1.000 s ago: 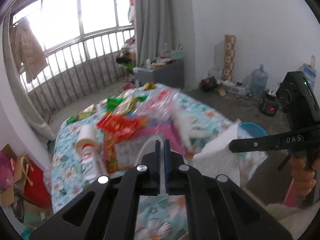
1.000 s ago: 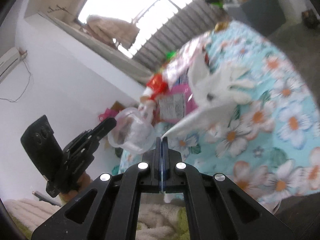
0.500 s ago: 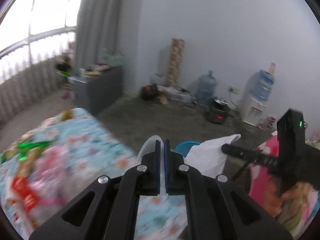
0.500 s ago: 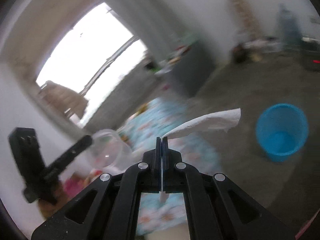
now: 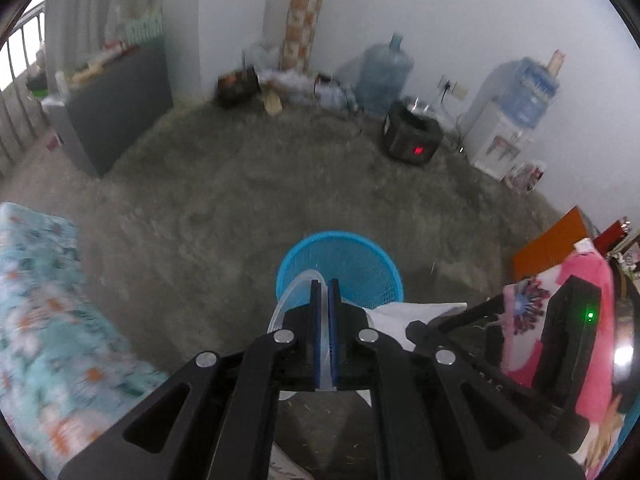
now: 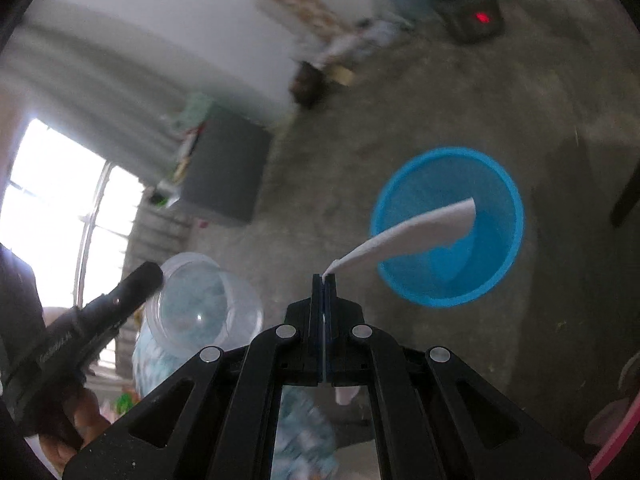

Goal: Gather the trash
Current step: 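Carry the paper towel and cup to the blue wastebasket and open both grippers, then move both tools back over the bedspread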

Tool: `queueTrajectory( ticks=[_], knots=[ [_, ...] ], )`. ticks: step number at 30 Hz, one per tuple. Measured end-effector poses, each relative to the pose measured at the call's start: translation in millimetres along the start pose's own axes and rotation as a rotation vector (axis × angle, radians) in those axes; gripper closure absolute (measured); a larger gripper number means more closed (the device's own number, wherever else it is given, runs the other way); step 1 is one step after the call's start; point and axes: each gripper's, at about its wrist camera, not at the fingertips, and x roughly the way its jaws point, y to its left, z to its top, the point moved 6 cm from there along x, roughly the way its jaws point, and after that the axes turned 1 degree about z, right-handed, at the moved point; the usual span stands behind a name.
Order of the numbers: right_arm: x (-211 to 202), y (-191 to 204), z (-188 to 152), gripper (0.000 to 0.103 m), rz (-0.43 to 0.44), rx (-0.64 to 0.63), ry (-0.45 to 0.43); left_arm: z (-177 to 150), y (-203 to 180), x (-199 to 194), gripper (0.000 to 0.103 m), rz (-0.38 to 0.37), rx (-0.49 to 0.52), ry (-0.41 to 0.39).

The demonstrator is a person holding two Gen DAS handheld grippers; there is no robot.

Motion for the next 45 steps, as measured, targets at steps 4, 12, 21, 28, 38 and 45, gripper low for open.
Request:
queueTrajectory(
  ticks=[4,12,21,28,38,45],
  knots=[
    [30.3,-24.3,20.1,0.101,-0.057,0.049,0.016,8.1,-4.2,48.3,0.100,-0.003,-0.004,0.038],
    [91.2,-71.4,42.0,0.058,-0.224,0.074,0.102,19.7,-3.4,112.3,0.059,0.038,-0.044,0.084],
    [63.9,-85.3,28.7,0.047,-0.256,0.132,0.051,26.1,-3.8,59.1,0.045,-0.016,-0.070,-0.015],
    [26.6,-28.7,27.4,0.044,-0.201,0.043,-0.058,22.6,-9.6,-33.2,0.043,0.004,-0.026,-0.118],
    [-49.8,96.5,-2.9,0.016,-0.171,-0.279,-0.202,-19.9,29.8,-175.8,0.029,0.097,0.025,-0.182],
    [-78.2,147.3,-52.8,0.008,-0.175,-0.471,-0.203,-92.8,95.9,-260.8,0.018,0.184,-0.033,-0.252]
  ],
)
